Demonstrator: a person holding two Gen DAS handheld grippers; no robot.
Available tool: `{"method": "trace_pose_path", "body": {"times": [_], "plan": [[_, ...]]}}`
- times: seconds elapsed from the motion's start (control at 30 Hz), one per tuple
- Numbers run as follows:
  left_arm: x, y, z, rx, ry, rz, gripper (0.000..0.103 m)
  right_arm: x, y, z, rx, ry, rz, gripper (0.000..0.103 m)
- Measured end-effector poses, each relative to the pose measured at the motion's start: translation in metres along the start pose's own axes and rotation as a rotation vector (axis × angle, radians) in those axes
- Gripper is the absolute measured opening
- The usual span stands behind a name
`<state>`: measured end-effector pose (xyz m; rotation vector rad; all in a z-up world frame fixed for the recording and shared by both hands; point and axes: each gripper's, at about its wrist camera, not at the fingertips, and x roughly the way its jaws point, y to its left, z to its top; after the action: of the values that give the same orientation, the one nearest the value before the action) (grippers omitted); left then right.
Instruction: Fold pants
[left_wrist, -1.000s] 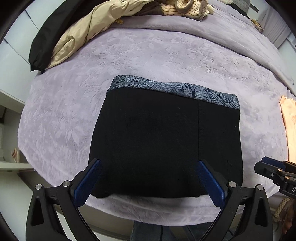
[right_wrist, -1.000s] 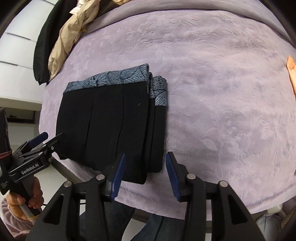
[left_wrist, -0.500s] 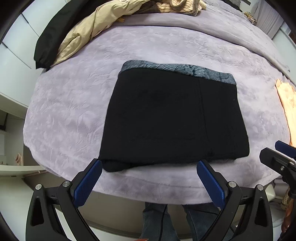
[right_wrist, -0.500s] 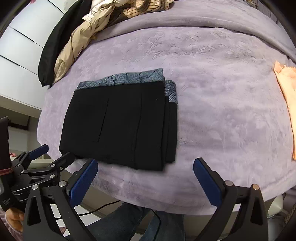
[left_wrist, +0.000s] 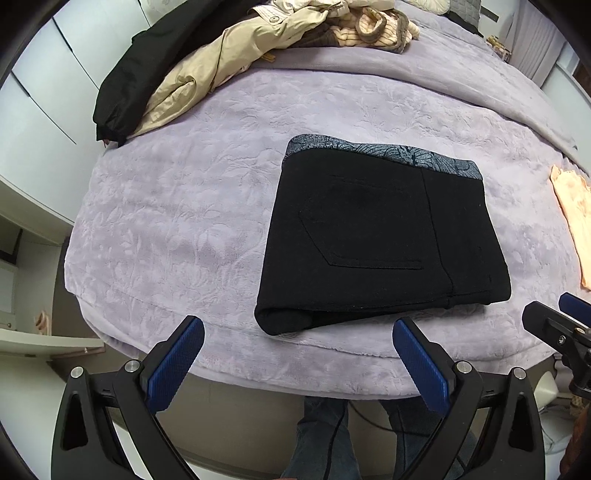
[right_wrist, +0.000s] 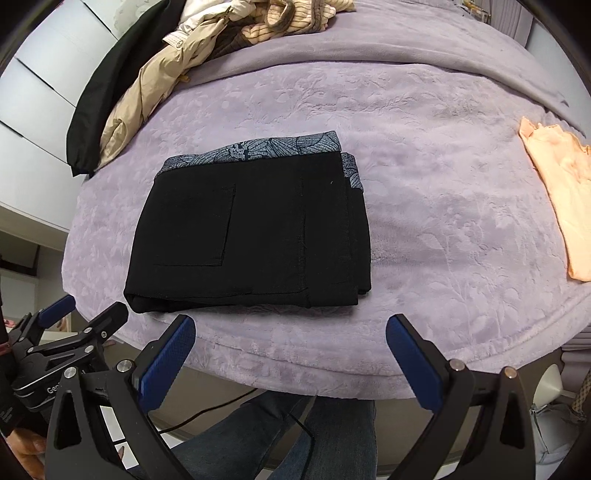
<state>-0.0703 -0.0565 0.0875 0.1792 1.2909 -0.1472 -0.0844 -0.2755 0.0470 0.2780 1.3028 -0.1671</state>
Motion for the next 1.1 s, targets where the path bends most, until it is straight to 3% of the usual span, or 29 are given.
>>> {"method": "trace_pose_path", "body": {"times": [1.1], "plan": [[0.009, 0.003, 0.012, 0.039, 0.009, -0.037, 0.103, 0.001, 0.010, 0.011, 0.014, -0.005, -0.043, 0.103]]}}
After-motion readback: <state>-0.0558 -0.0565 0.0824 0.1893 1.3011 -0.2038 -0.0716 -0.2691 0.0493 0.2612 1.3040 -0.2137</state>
